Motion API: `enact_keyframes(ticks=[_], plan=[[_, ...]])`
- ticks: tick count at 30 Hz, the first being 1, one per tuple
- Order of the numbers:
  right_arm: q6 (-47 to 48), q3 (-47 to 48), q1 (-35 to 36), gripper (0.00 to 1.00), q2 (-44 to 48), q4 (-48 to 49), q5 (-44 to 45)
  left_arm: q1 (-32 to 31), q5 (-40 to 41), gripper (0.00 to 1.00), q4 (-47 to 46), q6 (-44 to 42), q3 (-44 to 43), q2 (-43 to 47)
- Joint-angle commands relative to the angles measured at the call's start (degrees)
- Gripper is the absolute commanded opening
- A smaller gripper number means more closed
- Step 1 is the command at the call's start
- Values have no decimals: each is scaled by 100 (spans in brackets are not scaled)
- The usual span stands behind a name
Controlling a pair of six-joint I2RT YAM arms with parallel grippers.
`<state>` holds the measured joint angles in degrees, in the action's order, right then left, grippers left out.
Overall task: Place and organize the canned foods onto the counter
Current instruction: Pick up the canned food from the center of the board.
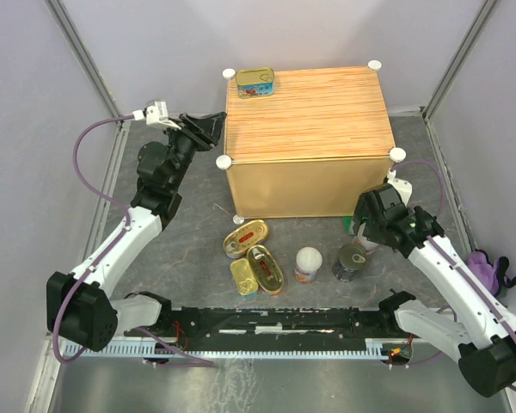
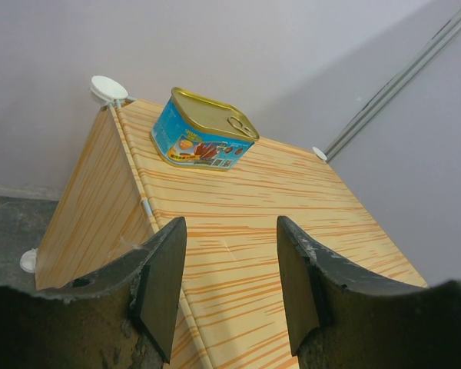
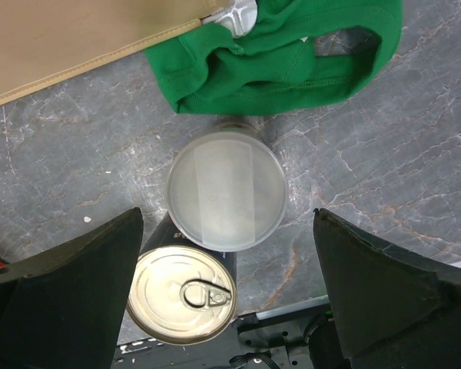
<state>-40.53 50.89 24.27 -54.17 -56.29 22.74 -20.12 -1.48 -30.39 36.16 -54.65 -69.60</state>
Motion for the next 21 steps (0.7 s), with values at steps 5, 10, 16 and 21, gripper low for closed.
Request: enact_keyframes(ticks=[5, 10, 16, 21], plan=[[-84, -187, -16, 99, -22, 454, 163, -26, 137, 57, -248, -11, 152, 190], [-91, -295, -11, 100, -14, 519, 251, -23, 145, 57, -219, -48, 157, 210], [-117, -475, -10, 100, -23, 665, 281, -27, 254, 57, -204, -100, 254, 258], [-139, -599, -15, 98, -16, 795, 314, -27, 367, 57, -219, -126, 403, 306]])
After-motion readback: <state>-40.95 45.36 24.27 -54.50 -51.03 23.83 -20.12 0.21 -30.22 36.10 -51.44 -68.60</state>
